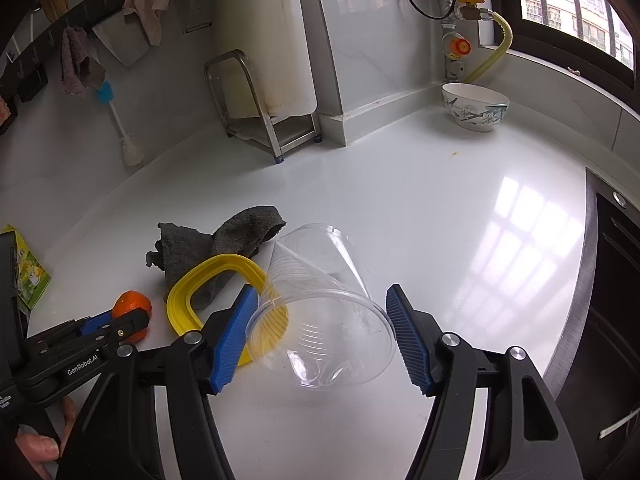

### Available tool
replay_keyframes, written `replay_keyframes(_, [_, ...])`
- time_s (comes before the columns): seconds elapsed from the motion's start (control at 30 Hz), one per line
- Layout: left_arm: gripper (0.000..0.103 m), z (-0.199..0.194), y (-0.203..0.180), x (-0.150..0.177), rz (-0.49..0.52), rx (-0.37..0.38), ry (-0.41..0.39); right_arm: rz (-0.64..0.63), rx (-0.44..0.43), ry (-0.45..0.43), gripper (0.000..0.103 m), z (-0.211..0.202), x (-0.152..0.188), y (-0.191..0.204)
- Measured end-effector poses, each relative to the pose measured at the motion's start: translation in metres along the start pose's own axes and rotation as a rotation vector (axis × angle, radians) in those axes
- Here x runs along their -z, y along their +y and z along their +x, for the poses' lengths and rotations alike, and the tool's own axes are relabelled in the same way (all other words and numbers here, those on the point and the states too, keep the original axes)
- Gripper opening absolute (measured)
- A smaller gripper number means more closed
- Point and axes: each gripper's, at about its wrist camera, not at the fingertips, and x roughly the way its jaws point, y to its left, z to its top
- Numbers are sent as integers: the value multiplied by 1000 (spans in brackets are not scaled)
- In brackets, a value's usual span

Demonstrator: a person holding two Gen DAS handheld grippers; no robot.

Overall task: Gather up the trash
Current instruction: 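Grasp the orange with the left tool while the right tool grasps the clear plastic cup, then carry the orange and the clear cup over the grey bin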

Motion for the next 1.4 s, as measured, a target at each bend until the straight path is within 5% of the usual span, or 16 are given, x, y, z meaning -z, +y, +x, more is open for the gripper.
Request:
replay_keyframes(0.7, [30, -55, -15, 17, 40, 6, -55, 9, -6, -36, 64, -56, 20, 2])
replay_keyframes(1.4, [30, -149, -96, 92, 54, -30, -90, -35, -97, -21, 64, -162, 81, -26])
